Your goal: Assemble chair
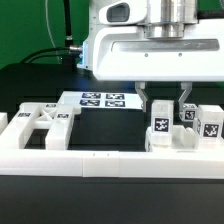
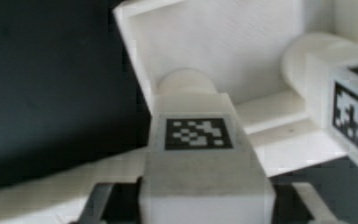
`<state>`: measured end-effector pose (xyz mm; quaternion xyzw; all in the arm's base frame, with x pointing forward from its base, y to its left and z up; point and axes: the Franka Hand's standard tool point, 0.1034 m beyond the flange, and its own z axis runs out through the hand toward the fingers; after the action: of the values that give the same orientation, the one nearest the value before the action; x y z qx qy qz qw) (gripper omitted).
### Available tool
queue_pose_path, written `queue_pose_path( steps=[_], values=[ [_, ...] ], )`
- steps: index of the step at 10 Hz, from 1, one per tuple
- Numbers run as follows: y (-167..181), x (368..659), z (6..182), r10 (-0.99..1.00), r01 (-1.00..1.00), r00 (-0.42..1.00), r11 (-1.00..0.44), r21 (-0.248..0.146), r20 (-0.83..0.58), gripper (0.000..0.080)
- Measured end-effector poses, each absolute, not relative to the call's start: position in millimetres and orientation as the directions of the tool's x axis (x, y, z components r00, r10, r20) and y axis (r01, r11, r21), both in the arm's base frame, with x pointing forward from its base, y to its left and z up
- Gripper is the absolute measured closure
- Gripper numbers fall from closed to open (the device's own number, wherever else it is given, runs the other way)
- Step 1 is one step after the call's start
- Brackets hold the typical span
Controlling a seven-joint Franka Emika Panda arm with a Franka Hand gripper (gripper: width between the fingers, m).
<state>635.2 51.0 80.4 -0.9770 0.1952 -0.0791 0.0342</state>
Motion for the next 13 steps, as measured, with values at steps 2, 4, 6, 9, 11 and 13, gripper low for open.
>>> queue_pose_path(
  steps=[2, 4, 6, 9, 11, 13],
  values=[
    [52.1, 634.4, 79.8, -0.607, -0.595, 0.787, -0.794, -0.127, 0.107, 0.0511],
    [52.0, 634.5, 79.2, -0.803, -0.788, 0.594, -0.594, -0.162, 0.057, 0.0511],
    [54.2, 640.3, 78.7, -0.929, -0.920, 0.371, -0.364, -0.146, -0.019, 0.0511],
    [55.1, 642.7, 77.7, -0.977, -0.970, 0.203, -0.193, -0.148, -0.062, 0.0511],
    [55.2, 641.4, 76.5, -0.926, -0.917, 0.377, -0.368, -0.153, -0.034, 0.0277],
    [58.3, 640.8, 74.8, -0.837, -0.827, 0.548, -0.540, -0.156, -0.006, 0.0190]
  ],
)
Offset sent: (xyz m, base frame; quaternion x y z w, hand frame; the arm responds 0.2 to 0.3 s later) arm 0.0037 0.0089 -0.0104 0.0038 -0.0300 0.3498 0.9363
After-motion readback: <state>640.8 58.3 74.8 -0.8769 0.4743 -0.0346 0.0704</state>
